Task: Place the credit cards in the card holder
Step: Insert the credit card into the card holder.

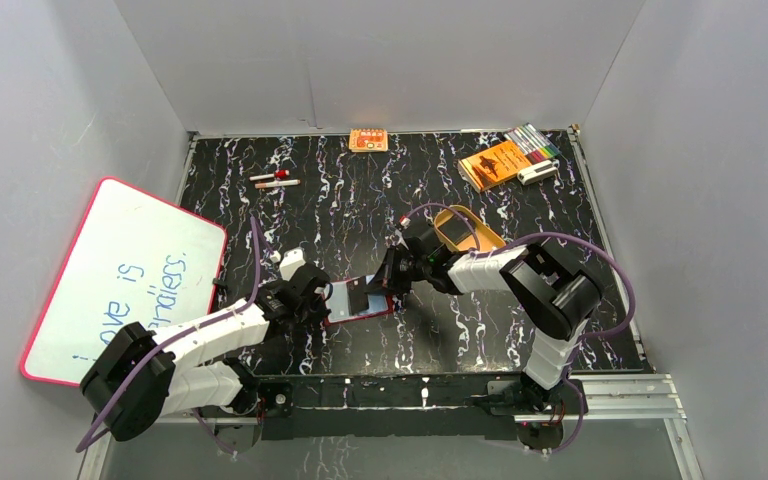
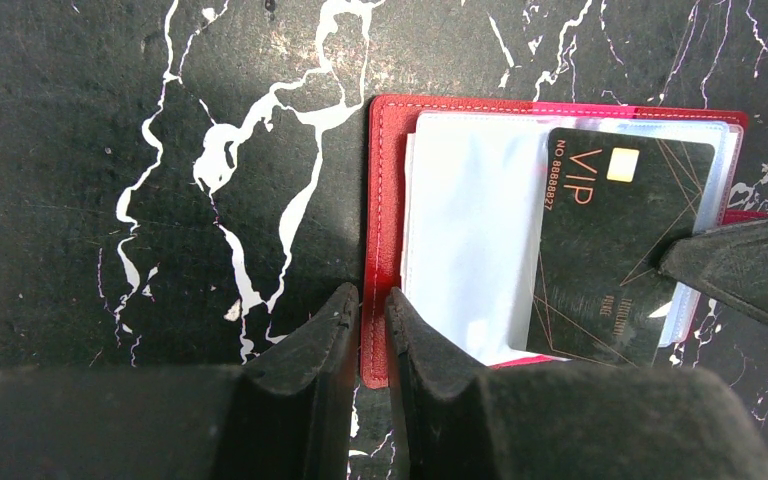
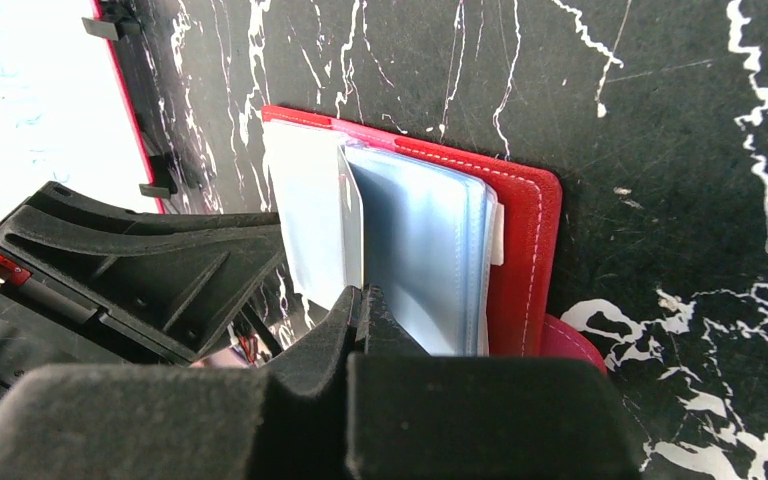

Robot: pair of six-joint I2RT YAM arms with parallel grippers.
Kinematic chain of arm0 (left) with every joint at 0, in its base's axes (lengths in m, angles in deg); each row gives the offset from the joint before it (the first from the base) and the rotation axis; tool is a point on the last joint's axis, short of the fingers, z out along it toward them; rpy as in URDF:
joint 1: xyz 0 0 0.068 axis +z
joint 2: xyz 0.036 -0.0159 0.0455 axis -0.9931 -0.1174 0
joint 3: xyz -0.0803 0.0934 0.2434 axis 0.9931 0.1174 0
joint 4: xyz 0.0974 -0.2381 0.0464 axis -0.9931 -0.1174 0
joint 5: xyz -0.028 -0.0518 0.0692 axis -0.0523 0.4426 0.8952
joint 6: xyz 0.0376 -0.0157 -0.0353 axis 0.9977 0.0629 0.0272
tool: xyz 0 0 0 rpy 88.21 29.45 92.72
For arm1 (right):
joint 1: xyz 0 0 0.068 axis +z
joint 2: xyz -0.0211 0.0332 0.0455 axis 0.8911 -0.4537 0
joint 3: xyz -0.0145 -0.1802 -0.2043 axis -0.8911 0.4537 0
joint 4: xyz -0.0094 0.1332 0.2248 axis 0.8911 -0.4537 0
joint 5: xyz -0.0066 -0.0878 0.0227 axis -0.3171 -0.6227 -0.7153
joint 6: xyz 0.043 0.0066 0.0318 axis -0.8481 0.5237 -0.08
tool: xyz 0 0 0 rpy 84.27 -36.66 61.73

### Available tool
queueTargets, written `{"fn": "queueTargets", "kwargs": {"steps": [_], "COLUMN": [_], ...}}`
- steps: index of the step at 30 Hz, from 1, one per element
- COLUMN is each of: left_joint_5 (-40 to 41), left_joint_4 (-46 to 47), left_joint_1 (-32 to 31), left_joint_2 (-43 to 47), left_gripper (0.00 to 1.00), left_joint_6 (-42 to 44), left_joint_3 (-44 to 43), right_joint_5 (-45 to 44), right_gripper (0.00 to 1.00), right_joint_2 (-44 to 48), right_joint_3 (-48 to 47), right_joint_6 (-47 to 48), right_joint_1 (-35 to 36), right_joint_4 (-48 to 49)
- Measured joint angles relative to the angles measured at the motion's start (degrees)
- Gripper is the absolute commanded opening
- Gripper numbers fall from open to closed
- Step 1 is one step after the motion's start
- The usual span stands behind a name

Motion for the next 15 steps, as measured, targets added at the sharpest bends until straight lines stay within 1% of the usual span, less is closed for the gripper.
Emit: {"fn": "queueTargets", "kwargs": {"steps": [15], "left_joint_5": [0.0], "left_joint_4": [0.0], "left_joint_1": [0.0], "left_joint_2": [0.0], "left_gripper": [0.15], "left_joint_6": [0.0], "left_joint_3": [0.0], "right_joint_5": [1.4], "right_gripper": [0.00], "right_joint_2": [0.0], "right_joint_3": [0.0], "right_joint_6": [0.0], "right_joint_1": [0.2], "right_joint_4": [-3.1]}}
